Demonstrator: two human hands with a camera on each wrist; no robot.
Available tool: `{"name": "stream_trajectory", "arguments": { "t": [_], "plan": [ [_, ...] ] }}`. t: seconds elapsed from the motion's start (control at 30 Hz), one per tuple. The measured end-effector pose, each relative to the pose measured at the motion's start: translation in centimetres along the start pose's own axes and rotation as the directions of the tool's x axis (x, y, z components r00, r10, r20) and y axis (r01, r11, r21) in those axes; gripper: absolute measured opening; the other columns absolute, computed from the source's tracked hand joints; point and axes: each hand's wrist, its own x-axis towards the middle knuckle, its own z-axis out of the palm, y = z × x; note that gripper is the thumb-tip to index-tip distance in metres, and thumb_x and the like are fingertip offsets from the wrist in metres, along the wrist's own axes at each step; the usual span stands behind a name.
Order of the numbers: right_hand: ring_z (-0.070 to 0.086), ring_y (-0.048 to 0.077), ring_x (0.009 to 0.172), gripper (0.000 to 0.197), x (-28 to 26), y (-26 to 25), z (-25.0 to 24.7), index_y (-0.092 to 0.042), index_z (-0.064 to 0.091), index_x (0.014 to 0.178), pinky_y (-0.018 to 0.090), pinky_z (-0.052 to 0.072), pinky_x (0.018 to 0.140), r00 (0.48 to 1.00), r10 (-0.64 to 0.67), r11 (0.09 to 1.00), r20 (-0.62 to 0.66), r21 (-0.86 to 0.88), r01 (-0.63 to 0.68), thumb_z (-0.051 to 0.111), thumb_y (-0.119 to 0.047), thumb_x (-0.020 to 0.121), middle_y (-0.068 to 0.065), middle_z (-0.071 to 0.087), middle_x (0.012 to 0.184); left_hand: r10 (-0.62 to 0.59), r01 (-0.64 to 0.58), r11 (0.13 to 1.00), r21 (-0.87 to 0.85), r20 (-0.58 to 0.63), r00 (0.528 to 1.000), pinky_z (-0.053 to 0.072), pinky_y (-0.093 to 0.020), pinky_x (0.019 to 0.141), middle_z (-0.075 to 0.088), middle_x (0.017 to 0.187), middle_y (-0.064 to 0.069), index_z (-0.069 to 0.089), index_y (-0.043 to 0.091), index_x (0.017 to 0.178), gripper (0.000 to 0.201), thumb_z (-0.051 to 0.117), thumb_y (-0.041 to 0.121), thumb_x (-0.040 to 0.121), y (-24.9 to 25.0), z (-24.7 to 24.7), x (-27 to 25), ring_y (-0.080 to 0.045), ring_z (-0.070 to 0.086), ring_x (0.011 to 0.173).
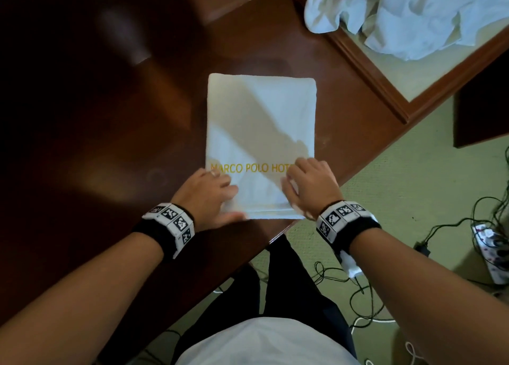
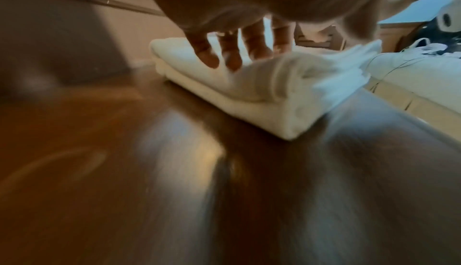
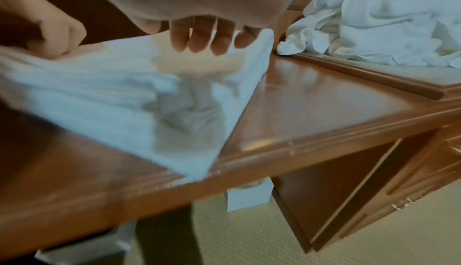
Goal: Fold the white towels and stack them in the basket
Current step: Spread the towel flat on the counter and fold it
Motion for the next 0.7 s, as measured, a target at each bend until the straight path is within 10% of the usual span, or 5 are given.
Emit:
{"name": "stream_trajectory", "arguments": {
  "t": [0.1, 0.17, 0.3, 0.5, 0.7],
  "plan": [
    [0.052, 0.035, 0.117, 0.043, 2.0, -1.1, 1.4, -0.015, 0.059, 0.127, 0.047, 0.044, 0.089, 0.994, 0.093, 0.992, 0.063, -0.089, -0.088, 0.046, -0.041, 0.096, 0.012, 0.054, 0.134, -0.16, 0.159, 0.987, -0.018, -0.104, 0.982, 0.044, -0.044, 0.085, 0.063, 0.12, -0.01, 0.065, 0.016, 0.12, 0.056, 0.048, 0.06, 0.091, -0.5, 0.0, 2.5, -0.035, 0.058, 0.109],
    [0.025, 0.036, 0.146, 0.064, 1.4, -1.1, 2.5, -0.019, 0.034, 0.151, 0.05, 0.034, 0.106, 0.965, 0.136, 0.983, 0.223, -0.154, -0.103, 0.034, -0.055, 0.098, 0.015, 0.021, 0.162, -0.265, 0.265, 0.964, 0.007, 0.024, 0.964, 0.036, -0.049, 0.104, 0.04, 0.155, -0.01, 0.044, 0.02, 0.148, 0.073, 0.043, 0.065, 0.09, -0.7, 0.9, 2.8, -0.035, 0.038, 0.141],
    [-0.003, 0.025, 0.153, 0.08, -1.9, 1.2, 2.9, -0.022, 0.009, 0.159, 0.05, 0.019, 0.117, 0.923, 0.195, 0.975, 0.331, -0.164, -0.147, 0.023, -0.07, 0.096, 0.008, -0.008, 0.166, -0.302, 0.304, 0.953, 0.009, 0.13, 0.944, 0.02, -0.055, 0.117, 0.007, 0.169, -0.001, 0.018, 0.025, 0.159, 0.092, 0.032, 0.078, 0.086, -1.7, 2.9, 0.3, -0.024, 0.008, 0.155],
    [0.049, 0.036, 0.119, 0.049, 3.4, 4.1, 0.2, -0.012, 0.056, 0.125, 0.047, 0.037, 0.09, 0.995, 0.052, 0.992, 0.086, -0.117, -0.041, 0.048, -0.047, 0.093, 0.014, 0.05, 0.139, -0.31, 0.313, 0.948, 0.061, -0.044, 0.95, 0.028, -0.048, 0.109, 0.044, 0.151, -0.011, 0.046, 0.014, 0.144, 0.08, 0.04, 0.069, 0.087, -6.1, -0.5, 5.2, -0.036, 0.039, 0.14],
    [0.018, 0.034, 0.149, 0.065, 11.8, 4.3, 1.7, -0.022, 0.026, 0.155, 0.053, 0.029, 0.108, 0.98, 0.0, 0.979, 0.201, -0.199, 0.041, 0.034, -0.054, 0.099, 0.012, 0.014, 0.164, -0.291, 0.286, 0.953, 0.098, 0.042, 0.956, 0.019, -0.054, 0.117, 0.012, 0.168, -0.006, 0.02, 0.021, 0.159, 0.084, 0.033, 0.068, 0.091, -6.4, -1.3, 13.3, -0.03, 0.015, 0.153]
  ]
}}
